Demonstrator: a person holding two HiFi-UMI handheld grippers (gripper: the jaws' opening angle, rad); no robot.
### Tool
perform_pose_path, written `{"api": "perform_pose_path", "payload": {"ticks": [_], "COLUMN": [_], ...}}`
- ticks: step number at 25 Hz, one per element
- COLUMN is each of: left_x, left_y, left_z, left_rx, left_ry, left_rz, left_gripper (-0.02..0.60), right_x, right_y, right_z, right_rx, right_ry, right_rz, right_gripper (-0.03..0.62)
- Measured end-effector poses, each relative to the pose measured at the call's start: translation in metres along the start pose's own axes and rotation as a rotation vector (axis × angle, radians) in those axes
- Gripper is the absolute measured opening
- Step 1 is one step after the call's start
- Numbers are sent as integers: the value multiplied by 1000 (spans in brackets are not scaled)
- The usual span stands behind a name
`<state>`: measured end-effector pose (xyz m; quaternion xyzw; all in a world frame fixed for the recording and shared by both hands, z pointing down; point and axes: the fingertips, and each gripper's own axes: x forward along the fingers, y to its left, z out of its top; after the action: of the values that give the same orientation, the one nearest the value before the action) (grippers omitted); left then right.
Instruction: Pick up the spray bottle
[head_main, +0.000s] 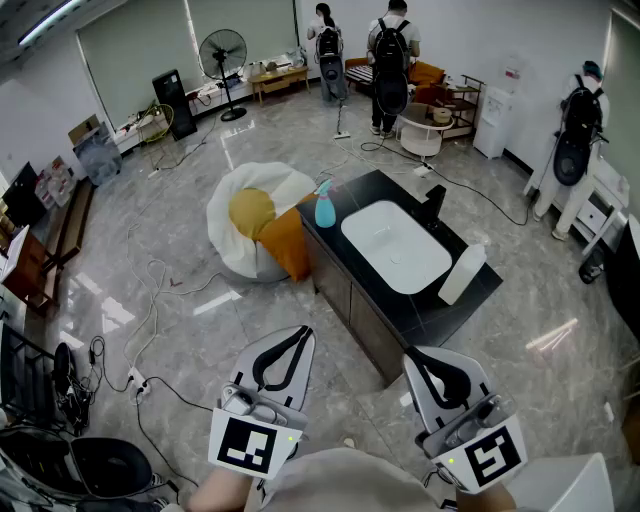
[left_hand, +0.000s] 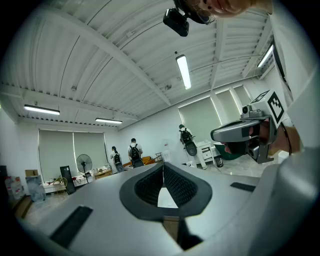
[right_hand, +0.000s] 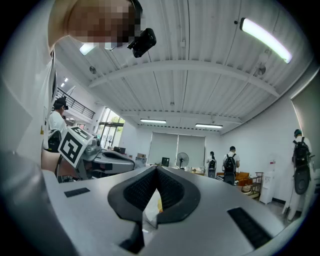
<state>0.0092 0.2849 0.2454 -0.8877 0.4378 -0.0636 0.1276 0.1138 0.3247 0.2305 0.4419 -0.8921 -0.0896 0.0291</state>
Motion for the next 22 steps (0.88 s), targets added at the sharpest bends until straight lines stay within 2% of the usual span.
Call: {"api": "perform_pose_path", "payload": {"ticks": [8, 14, 18, 19, 20, 21, 22], "left_x": [1, 1, 1, 0, 0, -1, -2], "left_y": [-14, -20, -26, -28, -29, -30, -31], "left_z": [-2, -1, -2, -3, -3, -4, -5], "left_rx": [-20, -18, -5, -5, -7, -8, -8], "left_ry": [20, 23, 25, 27, 29, 30, 33], "left_rz": [7, 2, -4, -5, -3, 0, 3], "left_gripper": [25, 25, 25, 25, 25, 25, 25], "right_x": [-14, -18, -26, -28, -29, -30, -29], "right_y": [-16, -16, -25, -26, -26, -27, -28], "right_z": [4, -1, 2, 4, 5, 5, 3], "right_rx": [58, 63, 103, 124, 145, 157, 155], "right_ry": [-56, -56, -99, -121, -140, -148, -144], "right_rz": [-24, -39, -69, -63, -52, -46, -46], "right_gripper": [26, 28, 28, 51, 216, 270, 272]}}
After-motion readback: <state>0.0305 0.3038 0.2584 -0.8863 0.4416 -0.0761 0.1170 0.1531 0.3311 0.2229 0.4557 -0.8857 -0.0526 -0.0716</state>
